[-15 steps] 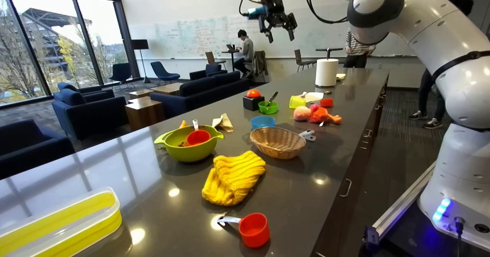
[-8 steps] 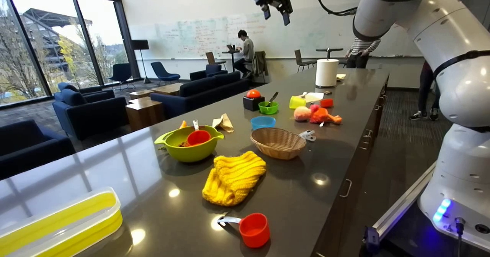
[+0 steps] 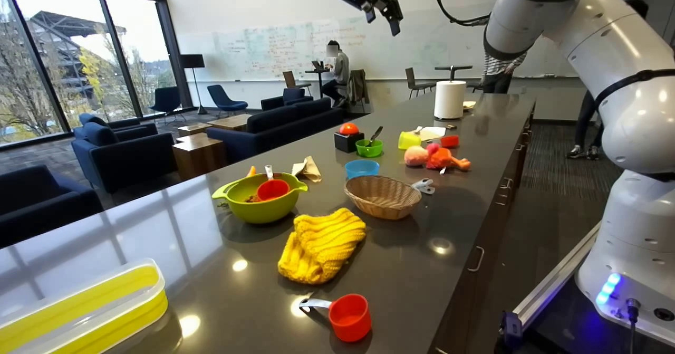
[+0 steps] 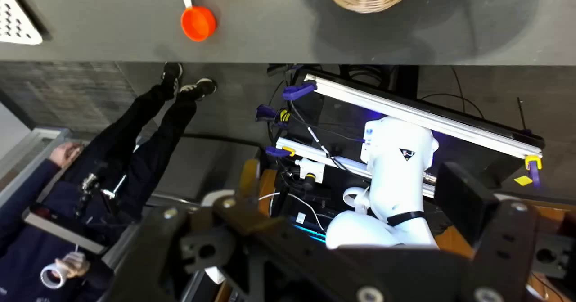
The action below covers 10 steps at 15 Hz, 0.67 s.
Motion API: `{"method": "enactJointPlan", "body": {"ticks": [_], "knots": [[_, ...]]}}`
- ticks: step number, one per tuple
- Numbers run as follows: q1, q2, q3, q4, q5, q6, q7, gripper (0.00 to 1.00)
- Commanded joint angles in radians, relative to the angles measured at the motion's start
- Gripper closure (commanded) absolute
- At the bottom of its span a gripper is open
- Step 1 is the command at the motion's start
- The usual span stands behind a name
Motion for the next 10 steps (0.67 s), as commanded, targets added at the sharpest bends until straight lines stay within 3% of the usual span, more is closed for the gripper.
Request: {"method": "enactJointPlan", "body": {"ticks": [1,5,10], "knots": [[-0.012,0.045,0.183,0.004,0.015,-0.04,0.0,0.0],[-0.01,0.108,0.415,0.003,-0.006,-0.071,0.002,0.0],[-0.026,0.251,0.765,-0.033,-0.104,-0.09,0.002,0.0]]}}
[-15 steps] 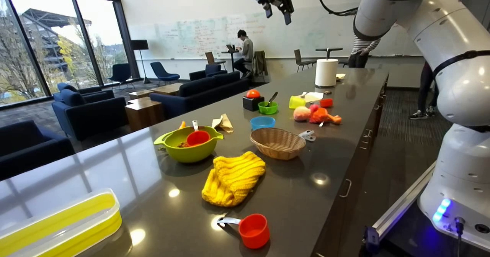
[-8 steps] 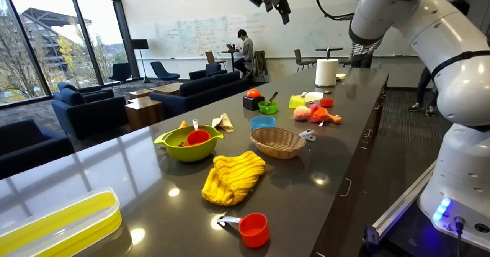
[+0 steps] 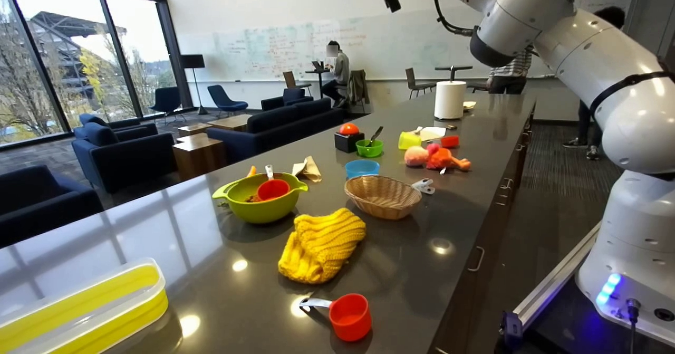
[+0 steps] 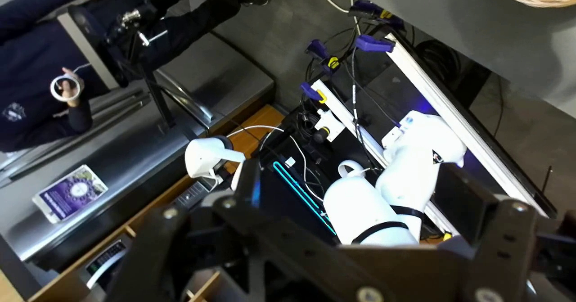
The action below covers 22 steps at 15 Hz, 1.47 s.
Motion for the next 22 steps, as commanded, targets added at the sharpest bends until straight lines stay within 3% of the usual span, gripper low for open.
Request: {"method": "enactJointPlan", "body": {"ticks": [1,4,7,10,12,13,14,16,17,18,22], "knots": [[-0.028,0.116,0.266,-0.045,-0.075,-0.023,0.0,0.0],[-0.019,0.214,0.447,-0.07,-0.108,-0.053,0.0,0.0],[0.012,0.283,0.554,-0.061,-0.078,-0.1,0.0,0.0],[0.054,0.329,0.607,-0.031,-0.022,-0.149,-0.001,0.0],[0.092,0.346,0.592,0.007,0.08,-0.177,0.032,0.0],[0.118,0.362,0.581,0.033,0.182,-0.184,0.143,0.0],[0.169,0.284,0.442,0.197,0.283,-0.236,0.18,0.0],[0.178,0.23,0.338,0.279,0.271,-0.266,0.227,0.0],[0.101,0.29,0.391,0.11,0.2,-0.196,0.239,0.0],[0.101,0.246,0.262,0.151,0.255,-0.208,0.204,0.0],[0.061,0.179,0.071,0.146,0.227,-0.231,0.144,0.0]]}}
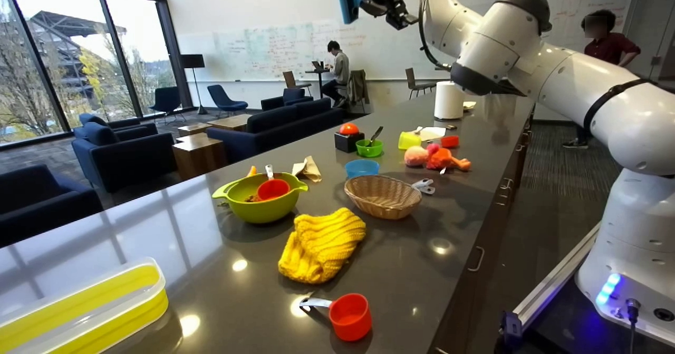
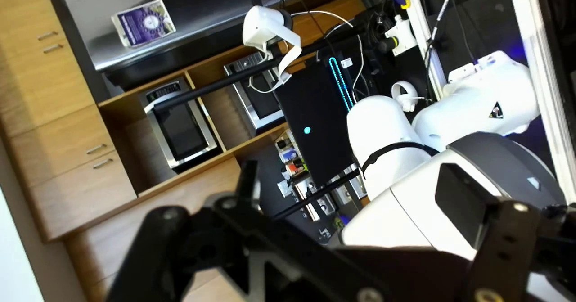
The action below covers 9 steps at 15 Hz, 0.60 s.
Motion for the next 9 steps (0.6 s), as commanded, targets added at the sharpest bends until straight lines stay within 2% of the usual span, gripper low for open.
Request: {"method": "enactJointPlan", "body": {"ticks": [1,8,9], "knots": [[-0.045,-0.1,-0.197,0.0,-0.029,-0.019,-0.089,0.0],[-0.032,-0.217,-0.628,-0.001,-0.081,-0.121,-0.241,0.0],[-0.062,-0.212,-0.568,-0.055,-0.166,-0.115,-0.231,0.0]]}}
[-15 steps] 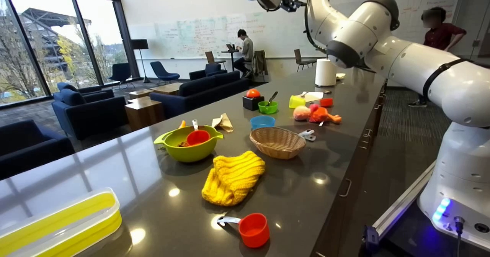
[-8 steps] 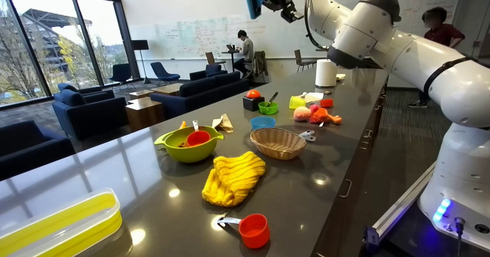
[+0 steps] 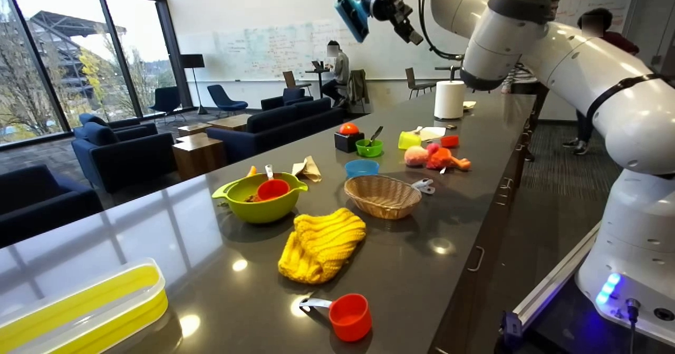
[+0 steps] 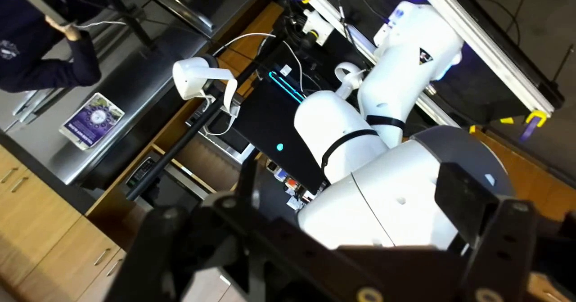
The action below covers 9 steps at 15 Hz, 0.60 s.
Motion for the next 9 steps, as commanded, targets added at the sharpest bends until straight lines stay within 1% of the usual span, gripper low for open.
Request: {"method": "enactJointPlan", "body": {"ticks": [1,2,3,4,6,9], "knots": [[-0.025,-0.061,-0.069,-0.064,-0.168,-0.036,-0.088,0.0],[-0.037,-0.068,-0.074,-0.083,-0.226,-0.045,-0.105,0.0],[-0.075,-0.059,0.005,-0.148,-0.282,-0.028,-0.047,0.0],[-0.088,-0.061,0.003,-0.173,-0.329,-0.03,-0.048,0.0],[-0.124,-0.055,-0.03,-0.217,-0.392,-0.029,-0.043,0.0],[-0.174,-0.068,-0.119,-0.272,-0.433,-0.029,-0.037,0.0]]}}
